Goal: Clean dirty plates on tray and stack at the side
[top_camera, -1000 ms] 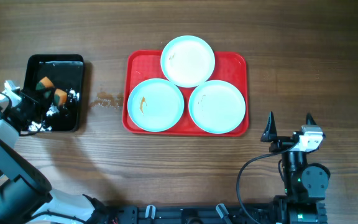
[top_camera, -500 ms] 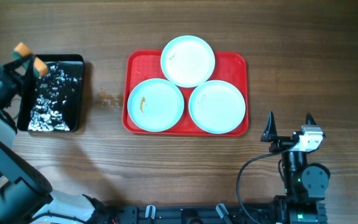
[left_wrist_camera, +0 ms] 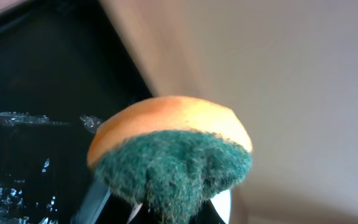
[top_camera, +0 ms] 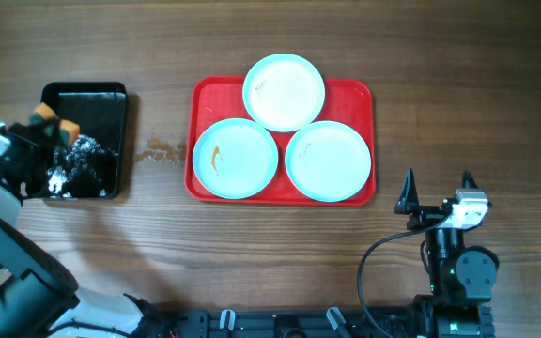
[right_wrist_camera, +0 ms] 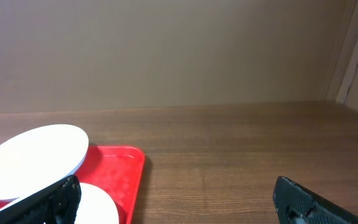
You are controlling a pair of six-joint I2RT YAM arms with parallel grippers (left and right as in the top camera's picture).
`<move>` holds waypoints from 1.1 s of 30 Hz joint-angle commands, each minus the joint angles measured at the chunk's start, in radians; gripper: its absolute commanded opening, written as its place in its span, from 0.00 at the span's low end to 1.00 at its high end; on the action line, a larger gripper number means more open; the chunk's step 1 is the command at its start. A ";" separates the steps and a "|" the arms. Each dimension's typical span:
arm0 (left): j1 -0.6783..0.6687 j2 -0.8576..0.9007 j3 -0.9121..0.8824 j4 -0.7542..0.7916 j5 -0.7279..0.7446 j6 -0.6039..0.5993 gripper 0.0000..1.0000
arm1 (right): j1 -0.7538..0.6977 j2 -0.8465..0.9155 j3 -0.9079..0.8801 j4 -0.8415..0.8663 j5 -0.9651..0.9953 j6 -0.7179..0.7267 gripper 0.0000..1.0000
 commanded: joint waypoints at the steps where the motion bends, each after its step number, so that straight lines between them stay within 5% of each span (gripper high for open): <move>1: 0.005 -0.049 0.013 0.174 0.198 -0.215 0.04 | -0.006 -0.003 -0.001 0.006 0.002 -0.017 1.00; 10: 0.005 -0.046 0.012 0.204 0.346 -0.099 0.04 | -0.006 -0.003 -0.001 0.006 0.002 -0.017 1.00; 17: 0.005 -0.046 0.012 0.063 0.342 0.040 0.04 | -0.006 -0.003 -0.001 0.006 0.002 -0.017 1.00; 23: 0.005 -0.045 0.012 -0.130 0.328 0.295 0.04 | -0.006 -0.003 -0.001 0.006 0.002 -0.017 1.00; 33: 0.005 -0.046 0.012 -0.138 0.305 0.310 0.04 | -0.006 -0.003 -0.001 0.006 0.002 -0.017 1.00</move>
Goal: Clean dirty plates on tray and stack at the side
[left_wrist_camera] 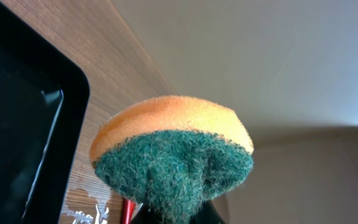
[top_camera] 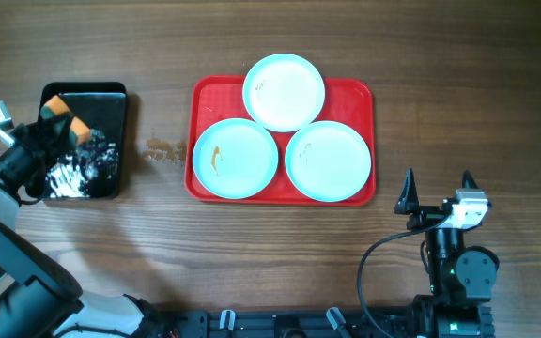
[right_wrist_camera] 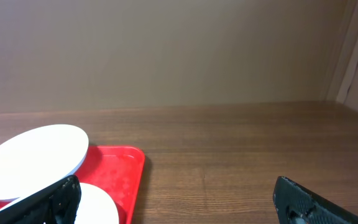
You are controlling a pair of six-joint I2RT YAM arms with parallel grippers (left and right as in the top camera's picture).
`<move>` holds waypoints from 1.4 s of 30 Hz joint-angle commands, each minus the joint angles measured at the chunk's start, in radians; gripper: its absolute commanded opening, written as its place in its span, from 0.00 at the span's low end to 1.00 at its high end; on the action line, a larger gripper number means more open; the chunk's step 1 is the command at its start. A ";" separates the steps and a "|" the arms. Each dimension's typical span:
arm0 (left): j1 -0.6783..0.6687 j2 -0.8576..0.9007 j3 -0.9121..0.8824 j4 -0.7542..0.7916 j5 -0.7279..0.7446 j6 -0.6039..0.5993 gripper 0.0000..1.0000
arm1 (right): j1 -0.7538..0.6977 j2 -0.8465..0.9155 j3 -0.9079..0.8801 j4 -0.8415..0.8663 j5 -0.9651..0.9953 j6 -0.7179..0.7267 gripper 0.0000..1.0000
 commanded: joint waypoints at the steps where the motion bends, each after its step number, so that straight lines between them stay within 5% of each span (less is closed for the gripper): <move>1: 0.002 -0.016 0.006 0.013 0.008 0.045 0.04 | -0.006 -0.003 -0.001 0.005 0.003 -0.017 1.00; 8: 0.002 -0.016 0.007 0.181 0.182 -0.013 0.04 | -0.006 -0.003 -0.001 0.005 0.003 -0.017 1.00; 24: 0.002 -0.016 0.007 0.311 0.184 0.000 0.04 | -0.006 -0.003 -0.001 0.005 0.003 -0.017 1.00; 29: 0.002 -0.016 0.006 0.332 0.103 0.135 0.04 | -0.006 -0.003 -0.001 0.005 0.003 -0.017 1.00; 38: 0.003 -0.016 0.006 0.329 -0.109 0.148 0.04 | -0.006 -0.003 -0.001 0.005 0.003 -0.017 1.00; 42: 0.003 -0.016 0.006 0.282 -0.112 0.272 0.04 | -0.006 -0.003 -0.001 0.005 0.003 -0.017 1.00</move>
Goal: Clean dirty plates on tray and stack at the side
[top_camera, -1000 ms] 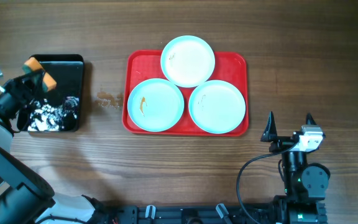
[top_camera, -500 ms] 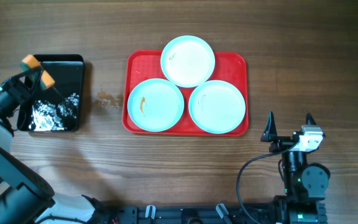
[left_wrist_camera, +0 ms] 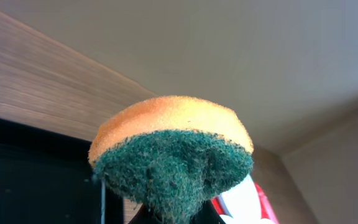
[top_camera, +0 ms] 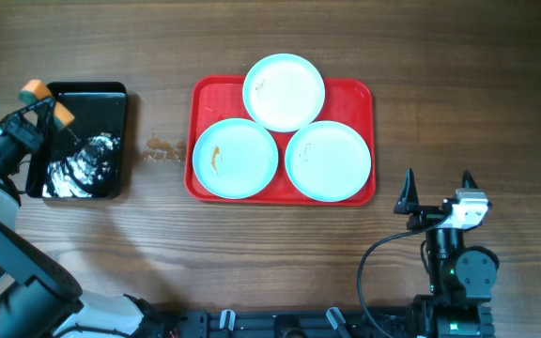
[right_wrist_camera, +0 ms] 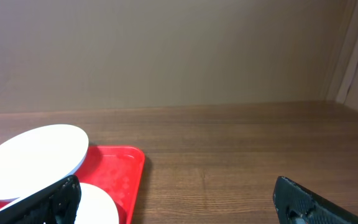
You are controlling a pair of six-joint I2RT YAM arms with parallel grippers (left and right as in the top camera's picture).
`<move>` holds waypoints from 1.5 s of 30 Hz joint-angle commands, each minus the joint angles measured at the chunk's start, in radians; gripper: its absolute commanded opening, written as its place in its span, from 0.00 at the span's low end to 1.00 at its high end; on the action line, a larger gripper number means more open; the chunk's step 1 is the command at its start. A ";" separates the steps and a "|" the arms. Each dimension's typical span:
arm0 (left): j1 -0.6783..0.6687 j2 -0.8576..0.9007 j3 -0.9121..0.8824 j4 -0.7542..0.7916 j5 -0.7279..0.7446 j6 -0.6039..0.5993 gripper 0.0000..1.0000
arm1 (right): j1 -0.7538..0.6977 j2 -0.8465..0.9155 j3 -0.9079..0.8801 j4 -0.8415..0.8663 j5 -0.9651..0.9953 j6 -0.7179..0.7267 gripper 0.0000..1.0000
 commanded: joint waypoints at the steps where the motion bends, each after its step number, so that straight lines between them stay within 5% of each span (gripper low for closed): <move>1: 0.003 -0.016 0.006 -0.048 -0.054 0.165 0.04 | -0.006 -0.003 -0.001 0.005 0.003 -0.017 1.00; 8: 0.003 -0.016 0.006 -0.170 -0.217 0.201 0.04 | -0.006 -0.003 -0.001 0.005 0.003 -0.017 1.00; 45: 0.003 -0.016 0.006 -0.221 -0.240 0.227 0.04 | -0.006 -0.003 -0.001 0.005 0.003 -0.017 1.00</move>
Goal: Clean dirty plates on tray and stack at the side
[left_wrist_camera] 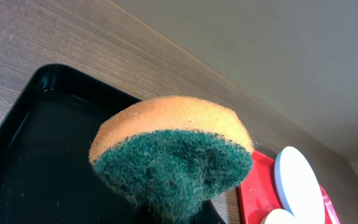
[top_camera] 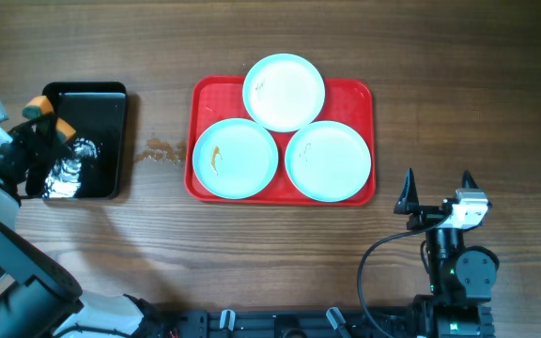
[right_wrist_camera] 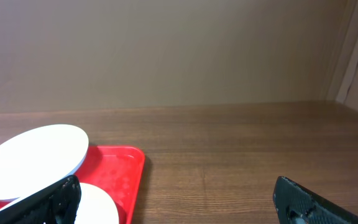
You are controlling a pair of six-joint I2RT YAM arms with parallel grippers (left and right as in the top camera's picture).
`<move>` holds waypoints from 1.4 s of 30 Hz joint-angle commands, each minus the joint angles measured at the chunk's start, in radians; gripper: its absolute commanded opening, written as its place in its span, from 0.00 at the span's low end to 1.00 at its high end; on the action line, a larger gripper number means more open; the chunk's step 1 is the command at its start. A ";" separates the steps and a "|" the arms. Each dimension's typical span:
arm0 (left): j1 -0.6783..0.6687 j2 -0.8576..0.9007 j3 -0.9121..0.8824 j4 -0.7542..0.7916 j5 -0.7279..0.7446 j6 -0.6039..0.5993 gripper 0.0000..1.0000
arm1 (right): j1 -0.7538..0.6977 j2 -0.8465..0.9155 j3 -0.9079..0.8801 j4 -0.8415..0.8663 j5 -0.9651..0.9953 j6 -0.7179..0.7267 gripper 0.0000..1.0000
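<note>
Three white plates sit on a red tray (top_camera: 201, 94): one at the back (top_camera: 284, 91), one front right (top_camera: 328, 161), and a front left plate (top_camera: 236, 159) with an orange smear. My left gripper (top_camera: 47, 117) is shut on an orange sponge with a green scouring face (left_wrist_camera: 173, 155), over the left part of the black water tray (top_camera: 101, 103). My right gripper (top_camera: 437, 190) stands open near the front right of the table, apart from the plates, its fingertips (right_wrist_camera: 297, 199) wide.
Foamy water (top_camera: 69, 169) lies in the black tray. A brown spill mark (top_camera: 162, 150) stains the wood between the two trays. Bare wood lies right of the red tray (right_wrist_camera: 241, 162).
My left gripper with the sponge has moved from the black tray's back left corner to a spot a little nearer and more over the tray. The right arm is unchanged.
My left gripper held the sponge over the foamy water in the black tray. Then it was over the tray's back part, then at its back left corner, and now it is over the tray again. The plates and right arm stayed put.
</note>
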 commanded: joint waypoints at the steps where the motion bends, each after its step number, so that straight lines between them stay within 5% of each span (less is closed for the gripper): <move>1: 0.003 -0.016 0.006 0.003 0.002 0.024 0.04 | -0.006 -0.003 -0.001 0.005 0.003 -0.017 1.00; 42: 0.003 -0.016 0.006 0.002 0.002 0.024 0.04 | -0.006 -0.003 -0.001 0.005 0.003 -0.017 1.00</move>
